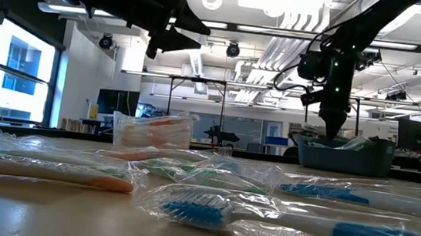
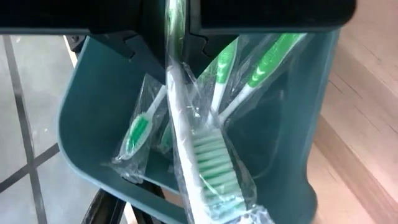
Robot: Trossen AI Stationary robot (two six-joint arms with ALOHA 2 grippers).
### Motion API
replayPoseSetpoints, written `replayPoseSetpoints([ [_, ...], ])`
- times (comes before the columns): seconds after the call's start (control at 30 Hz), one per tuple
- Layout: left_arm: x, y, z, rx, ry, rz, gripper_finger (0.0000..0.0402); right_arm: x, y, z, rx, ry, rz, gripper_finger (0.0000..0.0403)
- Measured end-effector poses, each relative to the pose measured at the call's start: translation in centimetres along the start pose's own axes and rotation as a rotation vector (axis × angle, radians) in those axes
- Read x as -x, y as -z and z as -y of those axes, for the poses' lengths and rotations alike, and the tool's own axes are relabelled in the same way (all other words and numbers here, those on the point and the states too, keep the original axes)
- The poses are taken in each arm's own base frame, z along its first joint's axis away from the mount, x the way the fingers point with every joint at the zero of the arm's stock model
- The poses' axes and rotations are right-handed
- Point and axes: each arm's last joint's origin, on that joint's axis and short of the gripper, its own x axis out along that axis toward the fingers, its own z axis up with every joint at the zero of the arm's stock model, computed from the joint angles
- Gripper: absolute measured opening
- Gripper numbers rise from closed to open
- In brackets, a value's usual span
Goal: Pick & Place Toothbrushes
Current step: Put the green toothbrush into the blue bin, then put the top orange toothbrush into the transparent bin
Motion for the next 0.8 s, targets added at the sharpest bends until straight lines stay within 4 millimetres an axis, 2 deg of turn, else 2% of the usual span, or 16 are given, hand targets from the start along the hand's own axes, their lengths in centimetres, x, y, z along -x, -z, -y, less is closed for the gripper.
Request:
replayPoseSetpoints([
  [0.1,0.0,0.0,0.0,0.000,0.000,0.000,0.0216,0.0,0.1,0.0,-0.001,-0.003,-0.006,0.0039],
  [0.37,0.0,0.0,0.0,0.000,-0.004,-0.001,0.0216,0.0,0.0,-0.2,0.006,-0.001,-0.008,0.0133],
  [0.47,0.0,0.1,0.0,-0.001,-0.006,-0.007,0.0216,0.4,-0.1,-0.4,0.016,0.005,-0.001,0.0155],
  [0.6,0.0,0.1,0.0,-0.001,-0.006,-0.007,0.0216,1.9,0.0,-1.0,0.036,0.014,0.043,0.0159],
  [0.8,0.0,0.1,0.0,-0.001,-0.006,-0.006,0.0216,5.2,0.3,-2.0,0.036,0.030,0.153,0.0144],
])
